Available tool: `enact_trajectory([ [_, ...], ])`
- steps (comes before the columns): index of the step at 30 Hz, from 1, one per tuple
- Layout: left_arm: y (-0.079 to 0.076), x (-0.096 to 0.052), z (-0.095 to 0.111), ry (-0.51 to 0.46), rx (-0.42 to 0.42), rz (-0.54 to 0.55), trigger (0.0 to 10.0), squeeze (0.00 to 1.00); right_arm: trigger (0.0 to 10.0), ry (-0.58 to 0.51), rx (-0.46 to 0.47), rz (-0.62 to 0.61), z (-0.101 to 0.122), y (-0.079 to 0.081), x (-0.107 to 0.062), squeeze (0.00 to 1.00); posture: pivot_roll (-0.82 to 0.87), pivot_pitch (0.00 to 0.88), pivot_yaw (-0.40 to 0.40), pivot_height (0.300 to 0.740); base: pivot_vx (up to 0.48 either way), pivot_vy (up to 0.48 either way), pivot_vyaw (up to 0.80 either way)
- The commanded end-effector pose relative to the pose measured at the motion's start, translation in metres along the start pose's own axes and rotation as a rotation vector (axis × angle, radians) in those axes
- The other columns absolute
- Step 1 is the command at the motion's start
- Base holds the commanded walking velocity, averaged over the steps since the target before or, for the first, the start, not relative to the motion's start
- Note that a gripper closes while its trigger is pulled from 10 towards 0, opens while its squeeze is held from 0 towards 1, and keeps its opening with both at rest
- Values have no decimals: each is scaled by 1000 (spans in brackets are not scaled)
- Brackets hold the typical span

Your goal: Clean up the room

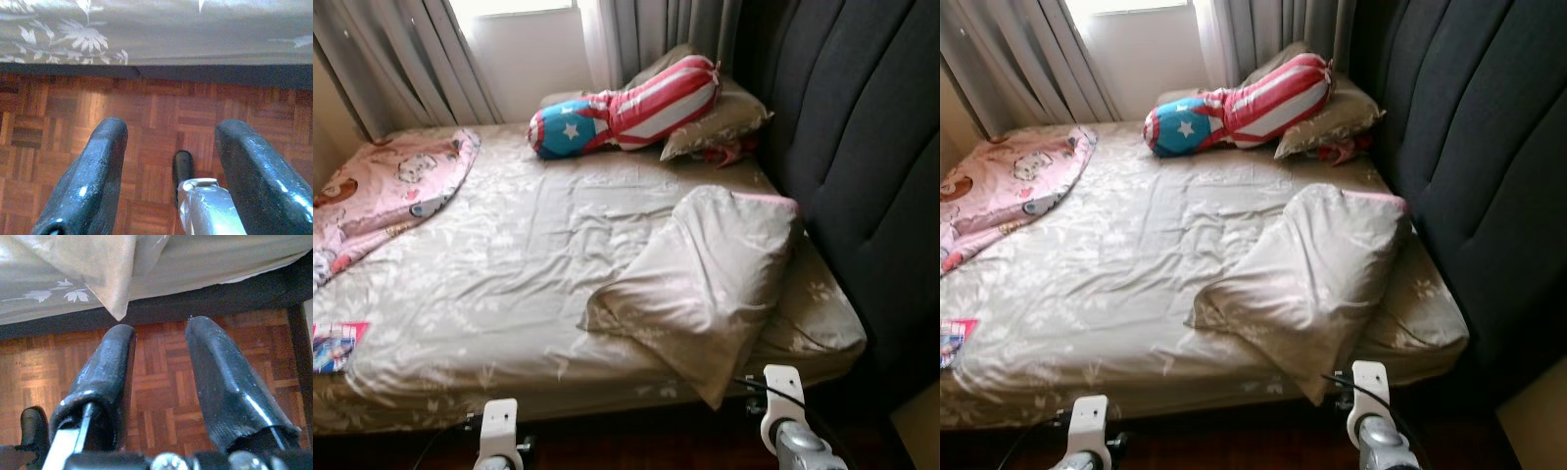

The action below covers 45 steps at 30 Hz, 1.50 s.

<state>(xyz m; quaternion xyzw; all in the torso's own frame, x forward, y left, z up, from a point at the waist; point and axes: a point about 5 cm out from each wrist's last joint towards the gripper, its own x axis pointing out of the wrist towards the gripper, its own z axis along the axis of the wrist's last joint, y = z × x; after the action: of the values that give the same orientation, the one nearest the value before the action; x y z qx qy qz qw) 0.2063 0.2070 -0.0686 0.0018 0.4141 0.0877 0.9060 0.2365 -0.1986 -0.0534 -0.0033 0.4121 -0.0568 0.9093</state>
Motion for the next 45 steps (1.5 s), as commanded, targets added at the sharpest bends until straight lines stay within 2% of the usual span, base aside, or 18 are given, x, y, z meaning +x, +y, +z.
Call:
enact_trajectory([
  [1, 7, 0, -2, 8, 4, 11, 10000, 0, 10000, -8, 7, 16, 3, 8, 1, 0, -106, 0, 44, 740, 0, 0, 0],
  [14, 4, -1, -5, 16, -12, 4, 10000, 0, 10000, -4, -13, 18, 1, 5, 0, 0, -109, 0, 27, 740, 0, 0, 0],
  [45, 4, -1, -6, 15, -25, 6, 10000, 0, 10000, 0, -36, 22, 0, 5, 0, 0, -109, 0, 20, 740, 299, 0, 0],
])
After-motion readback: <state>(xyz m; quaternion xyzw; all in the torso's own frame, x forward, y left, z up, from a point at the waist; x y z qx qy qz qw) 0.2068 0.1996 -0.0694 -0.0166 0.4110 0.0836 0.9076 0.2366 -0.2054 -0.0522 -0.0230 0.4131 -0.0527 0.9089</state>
